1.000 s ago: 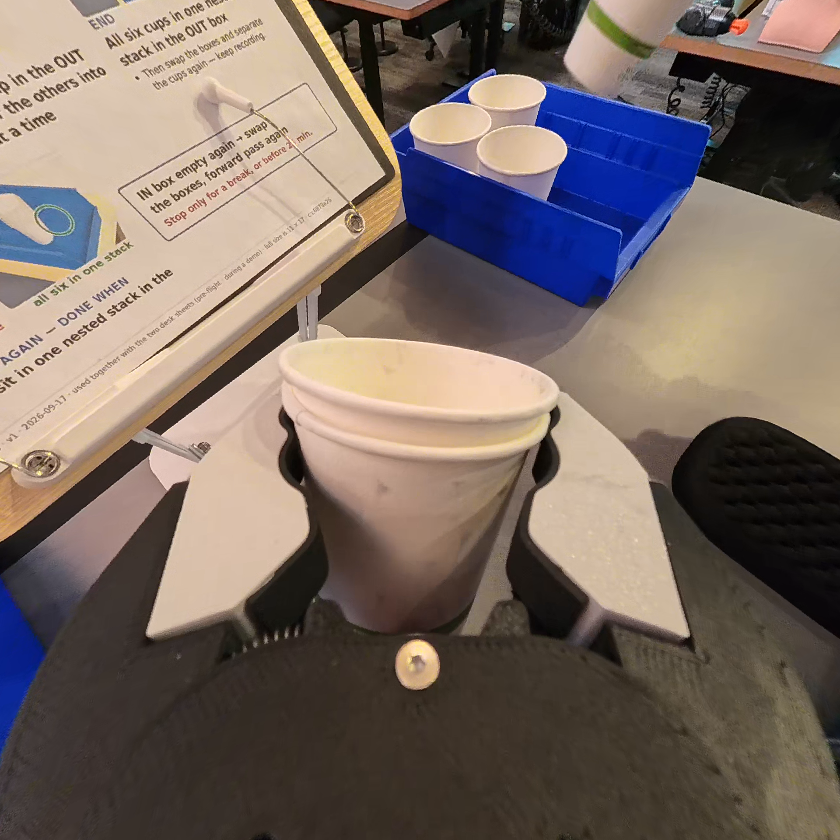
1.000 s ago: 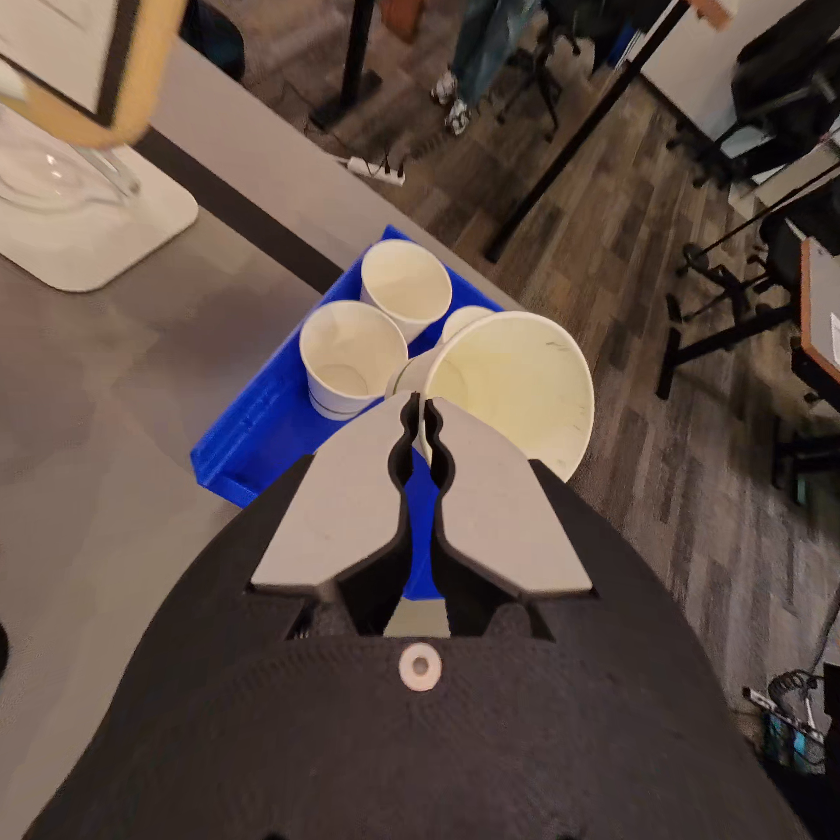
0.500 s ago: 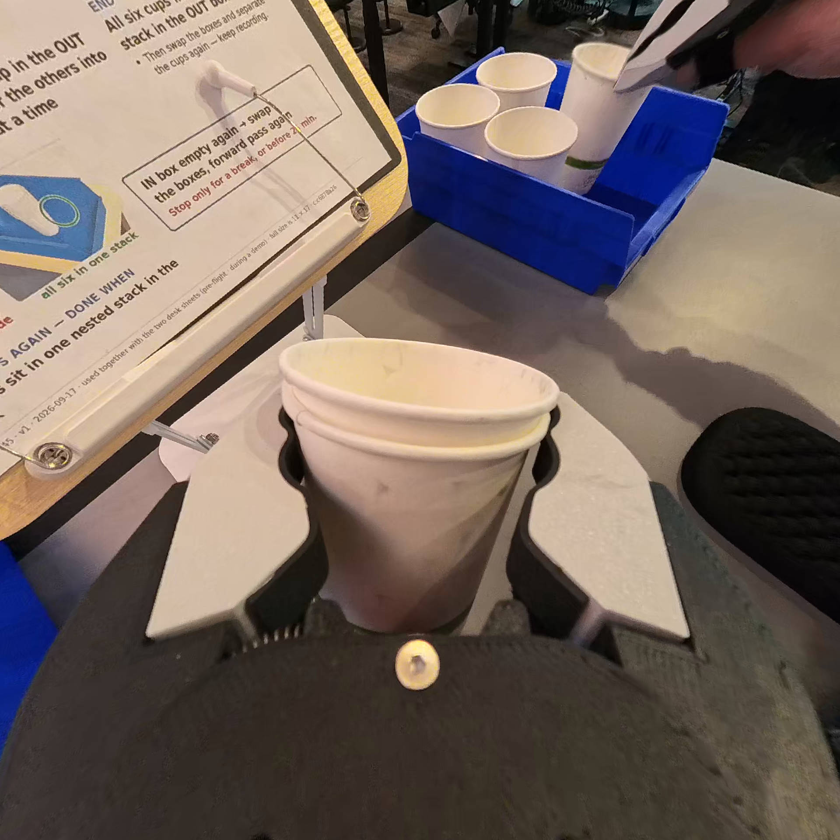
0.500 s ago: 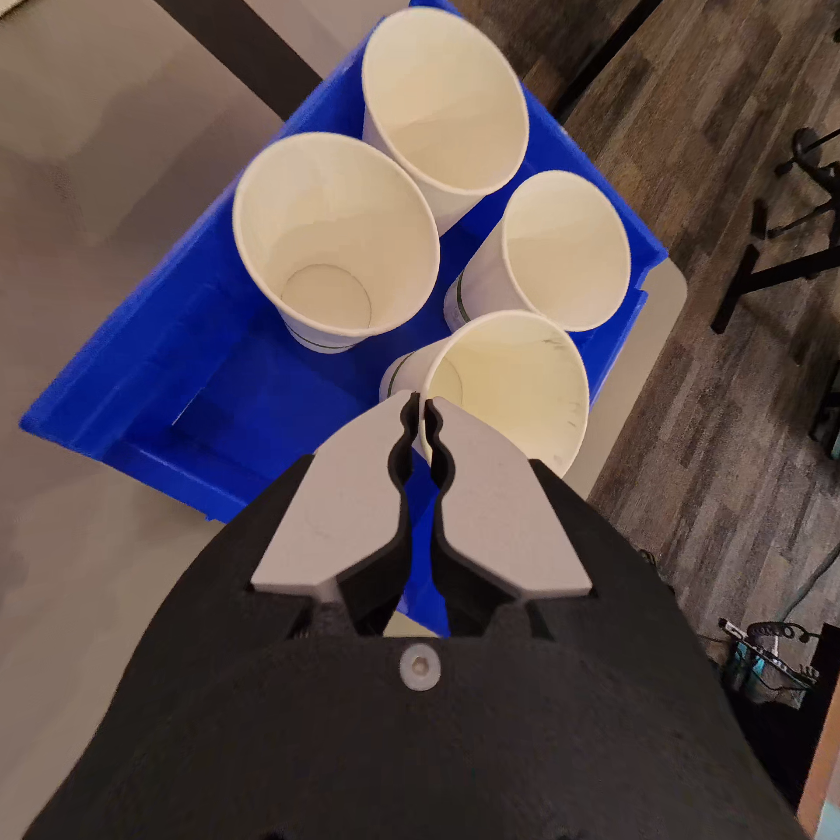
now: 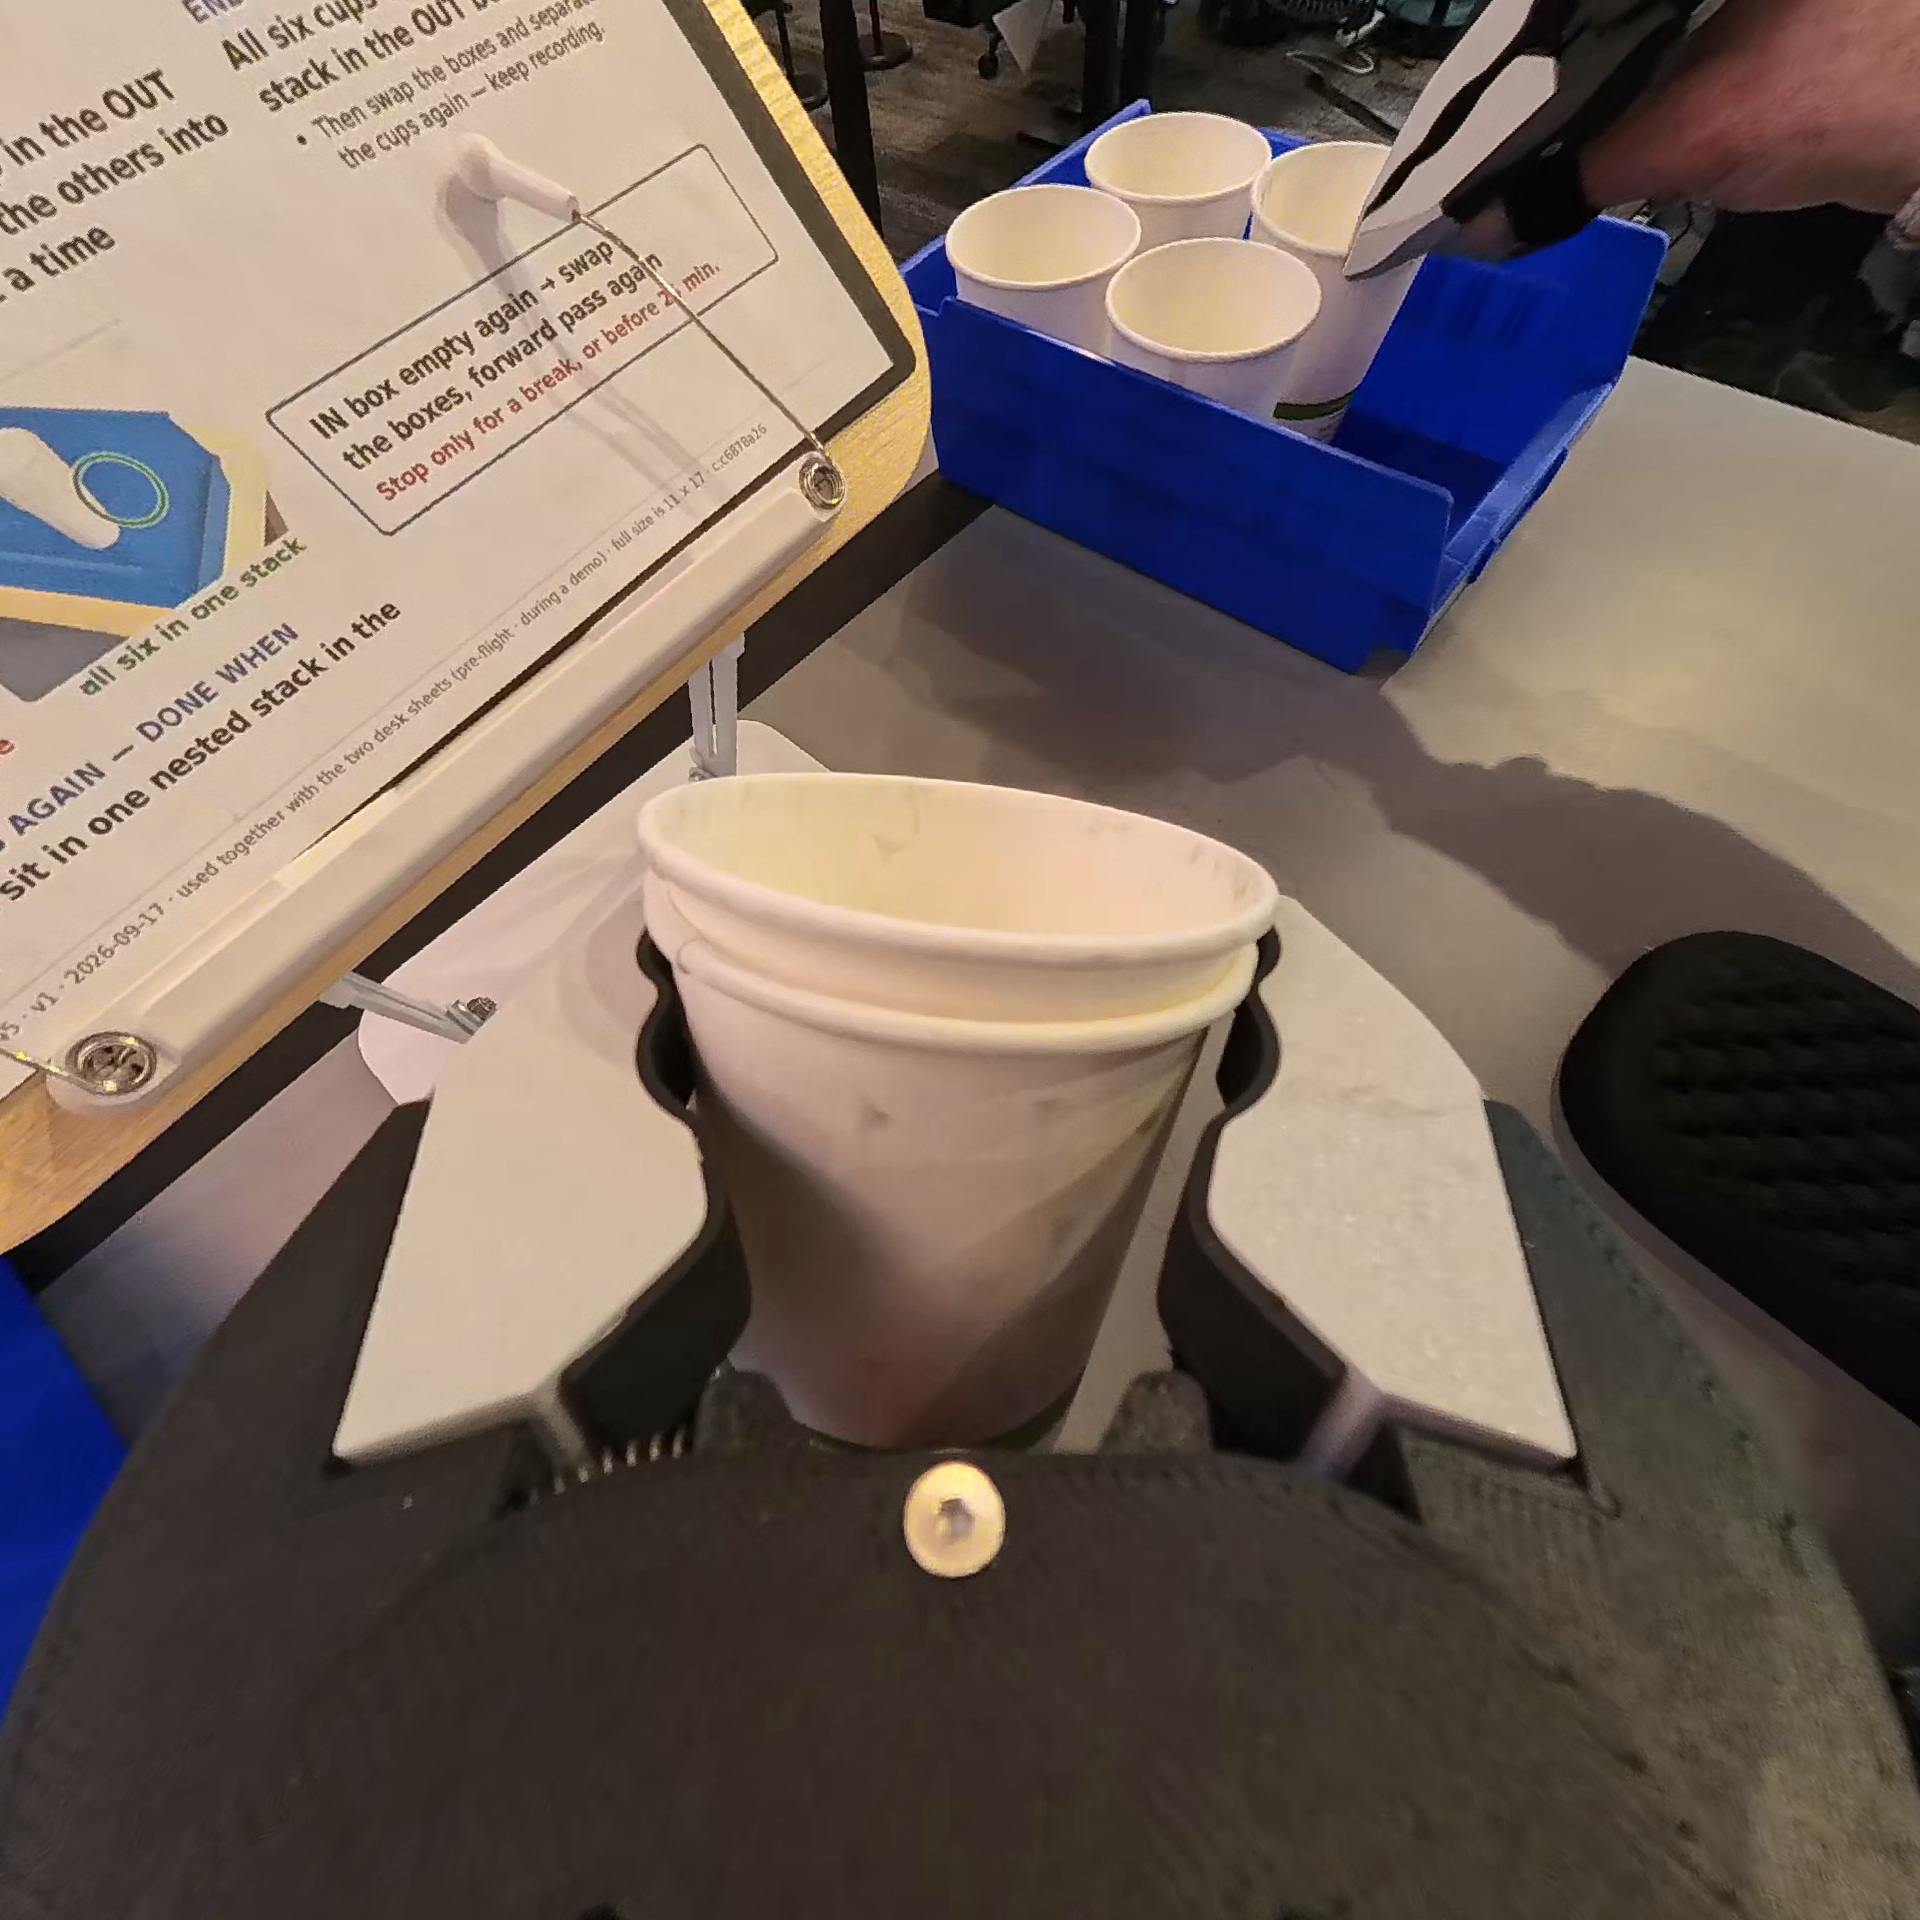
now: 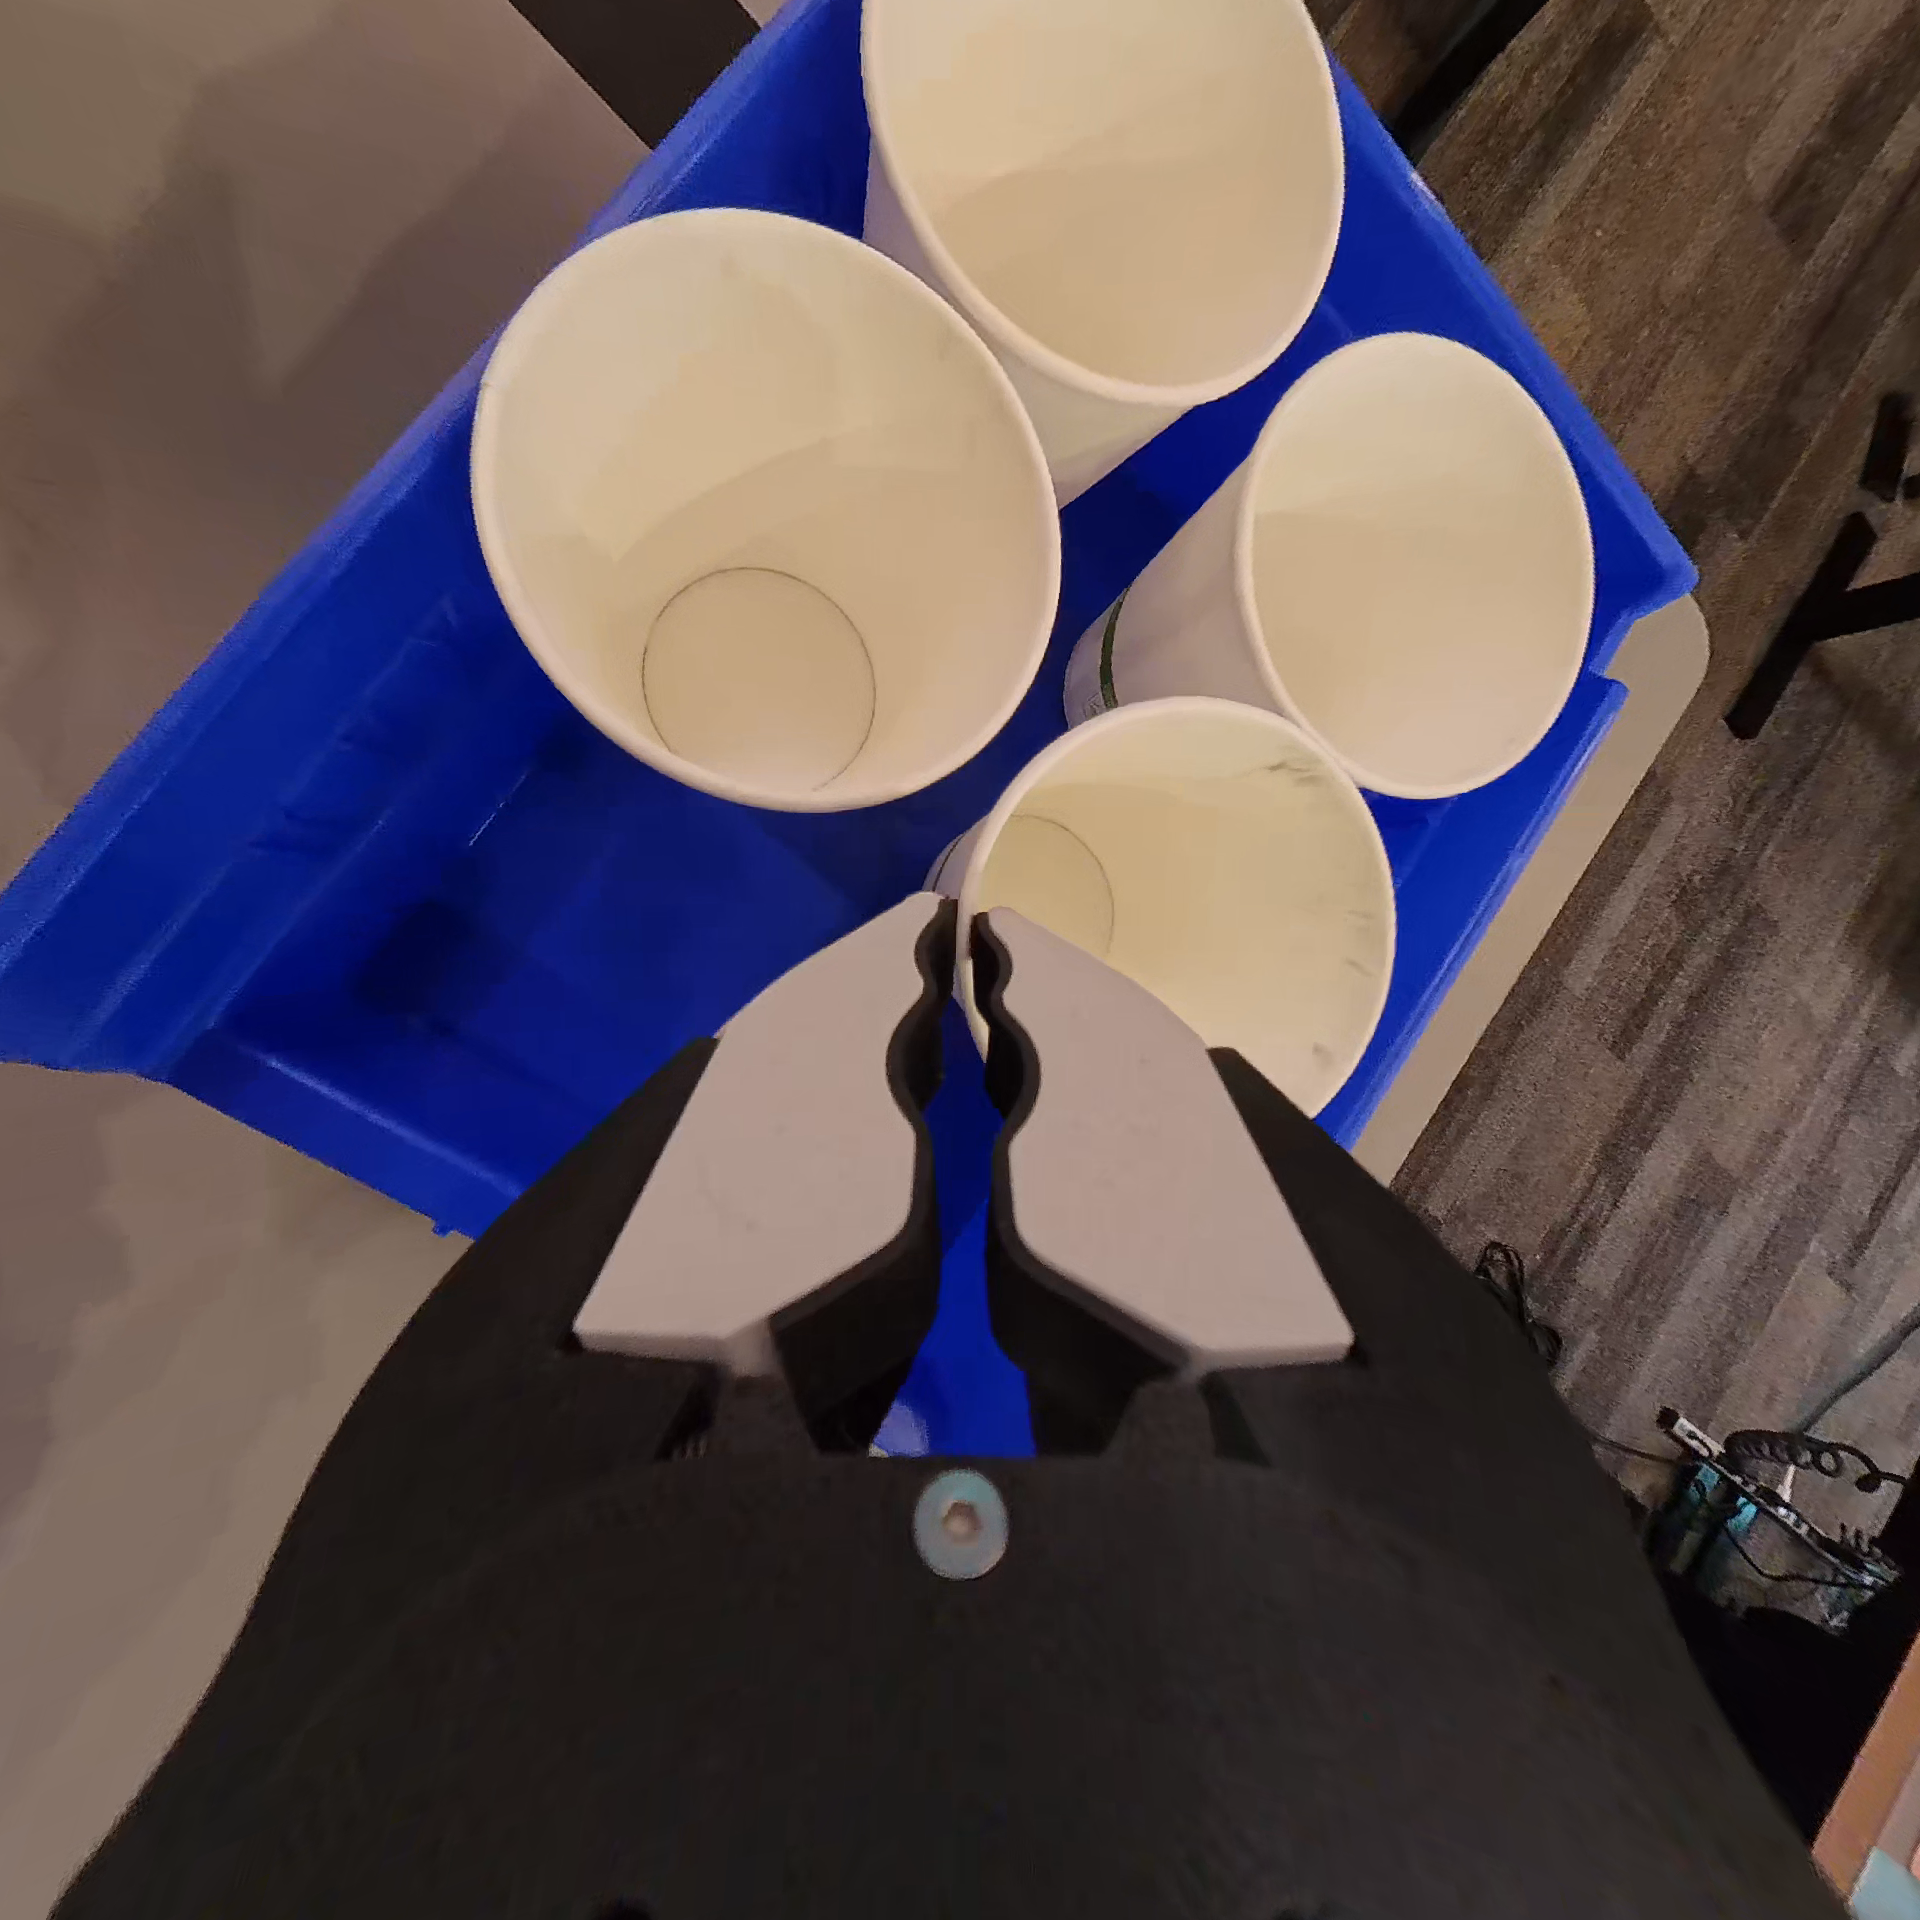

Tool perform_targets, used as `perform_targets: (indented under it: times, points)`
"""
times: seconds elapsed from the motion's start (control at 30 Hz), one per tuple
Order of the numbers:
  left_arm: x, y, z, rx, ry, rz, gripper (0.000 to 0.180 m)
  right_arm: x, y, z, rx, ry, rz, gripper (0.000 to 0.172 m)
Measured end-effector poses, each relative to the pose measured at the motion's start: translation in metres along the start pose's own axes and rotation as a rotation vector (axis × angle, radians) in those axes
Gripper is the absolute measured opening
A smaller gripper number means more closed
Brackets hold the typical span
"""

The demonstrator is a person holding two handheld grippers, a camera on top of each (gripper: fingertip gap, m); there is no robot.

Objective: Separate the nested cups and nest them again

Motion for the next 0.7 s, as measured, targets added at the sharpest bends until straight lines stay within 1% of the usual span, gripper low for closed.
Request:
perform_targets:
  times: [0.03,0.1,0.2,0.27,0.37,0.43,0.5,0.63,0.7]
  points:
    - [0.0,0.0,0.0,0.0,0.0,0.0,0.101,0.001,0.0,0.0,0.0,0.0,0.002,0.004]
    - [0.0,0.0,0.0,0.0,-0.001,-0.001,0.101,0.002,0.004,0.001,-0.011,-0.004,0.018,0.016]
    - [0.001,0.001,0.0,0.0,0.0,0.002,0.101,0.004,0.014,0.001,-0.023,-0.008,0.027,0.026]
    - [0.002,0.001,0.0,-0.002,0.0,0.004,0.101,0.008,0.027,-0.001,-0.046,-0.001,0.043,0.027]
    - [0.005,0.002,0.001,-0.013,0.004,0.012,0.101,0.03,0.058,-0.02,-0.053,0.047,0.132,0.026]
    - [0.007,0.003,0.003,-0.038,0.015,0.015,0.101,0.052,0.079,-0.047,-0.006,0.1,0.22,0.023]
    - [0.01,0.004,0.007,-0.09,0.043,0.032,0.101,0.079,0.098,-0.086,0.1,0.162,0.332,0.022]
    - [0.014,0.006,0.014,-0.156,0.054,0.053,0.101,0.128,0.129,-0.18,0.408,0.301,0.559,0.022]
    - [0.016,0.009,0.019,-0.192,0.043,0.059,0.101,0.145,0.14,-0.22,0.536,0.376,0.621,0.023]
Point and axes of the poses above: each gripper's, where its closed fingertips meet, y back along the fingers, x out of its top, z = x × y across the jaws, the point moved 4 cm from there along y, back along the fingers, and after that the axes turned 5 degrees about x, right-handed, at the moved point
